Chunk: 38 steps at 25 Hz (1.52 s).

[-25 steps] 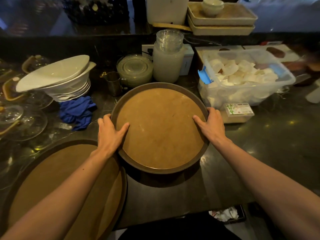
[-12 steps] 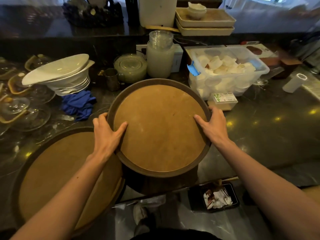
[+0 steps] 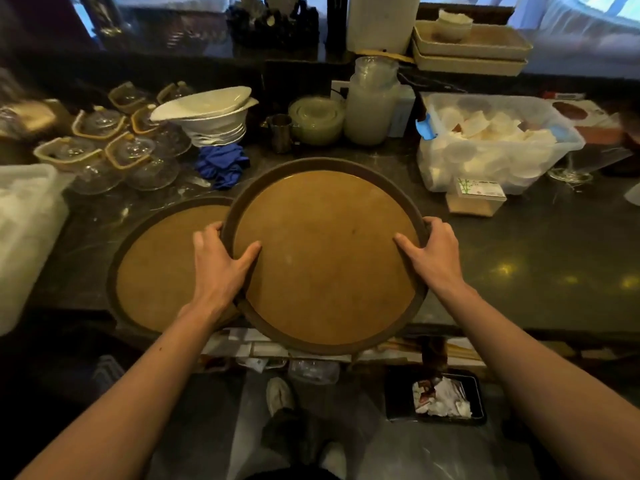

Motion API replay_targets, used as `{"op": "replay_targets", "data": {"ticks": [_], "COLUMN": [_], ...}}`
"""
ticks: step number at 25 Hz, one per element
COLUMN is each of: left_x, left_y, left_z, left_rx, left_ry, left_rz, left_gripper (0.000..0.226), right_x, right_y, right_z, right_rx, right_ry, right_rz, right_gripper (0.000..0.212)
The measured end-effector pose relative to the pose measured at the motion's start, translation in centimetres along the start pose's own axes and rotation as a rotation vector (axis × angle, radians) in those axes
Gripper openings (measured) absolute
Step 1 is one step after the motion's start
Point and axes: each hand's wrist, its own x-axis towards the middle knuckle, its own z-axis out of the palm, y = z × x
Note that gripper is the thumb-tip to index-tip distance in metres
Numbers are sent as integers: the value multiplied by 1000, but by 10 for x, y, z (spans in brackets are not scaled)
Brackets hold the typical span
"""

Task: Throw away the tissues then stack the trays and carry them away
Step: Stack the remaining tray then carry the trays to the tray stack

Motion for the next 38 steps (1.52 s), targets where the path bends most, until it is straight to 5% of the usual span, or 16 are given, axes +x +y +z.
{"op": "replay_targets", "data": {"ticks": [22,38], "left_x": [-6,38], "left_y": [-198,-196], "left_z": [-189,-114], "left_rx": [104,160], "left_ry": [115,53], "left_rz": [-175,-311], "left_gripper": [83,87], "right_x": [-105,-16], "right_y": [-180,-150], "right_z": [166,204], "right_rx": [-6,-43], "right_ry": [-239,-403], "right_rz": [-96,-47], "right_gripper": [73,69]}}
